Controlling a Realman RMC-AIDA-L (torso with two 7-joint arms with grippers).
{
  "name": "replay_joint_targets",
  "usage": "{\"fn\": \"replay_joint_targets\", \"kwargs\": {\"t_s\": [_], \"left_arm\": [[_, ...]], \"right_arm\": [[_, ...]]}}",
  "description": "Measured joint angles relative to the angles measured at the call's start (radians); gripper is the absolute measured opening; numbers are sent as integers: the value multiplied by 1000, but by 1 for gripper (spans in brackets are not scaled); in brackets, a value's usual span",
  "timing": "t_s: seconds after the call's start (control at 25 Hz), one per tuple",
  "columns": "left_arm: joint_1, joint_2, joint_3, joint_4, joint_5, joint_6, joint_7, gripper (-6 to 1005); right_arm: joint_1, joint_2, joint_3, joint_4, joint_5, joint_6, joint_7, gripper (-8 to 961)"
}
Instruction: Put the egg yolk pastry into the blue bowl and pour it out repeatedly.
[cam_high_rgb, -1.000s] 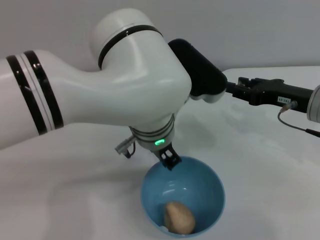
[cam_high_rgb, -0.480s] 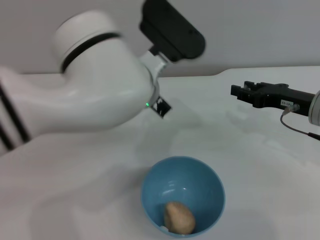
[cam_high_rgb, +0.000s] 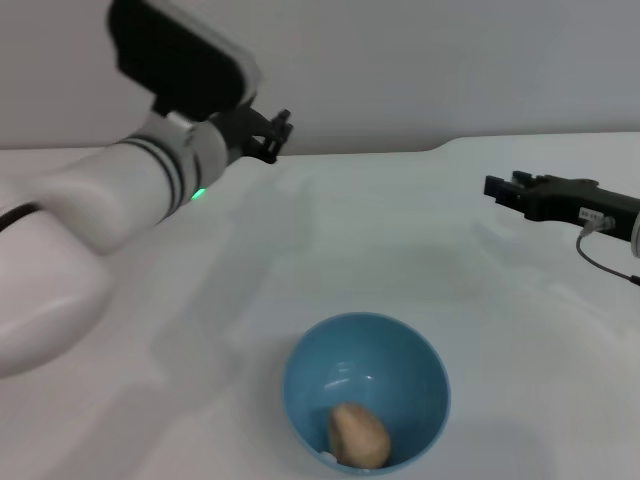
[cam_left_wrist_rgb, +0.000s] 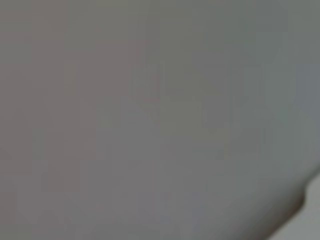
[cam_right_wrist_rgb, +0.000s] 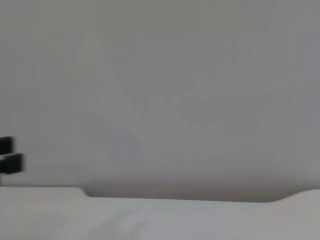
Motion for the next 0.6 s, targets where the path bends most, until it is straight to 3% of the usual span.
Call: {"fn": "replay_joint_targets", "kwargs": {"t_s": [0.04,0.24,0.48,0.52,0.6], "left_arm": [[0,0,0,0,0,0,0,408],[72,-1,-62,116,-4,-306,-1,409],[117,-4,-191,326,-62,-662,-2,409],[118,-4,-201,355,-84,-702,-2,409],[118,-1,-230,433,-143,-793,-2,409]], "right_arm": [[0,0,0,0,0,0,0,432],[-21,10,-12,22,101,120,-115,432],[-51,15,-12,108,505,150,-501,432],[-60,19,-24,149,687,126,-717,432],[-62,20,-32,171,765,108,-803,432]]}}
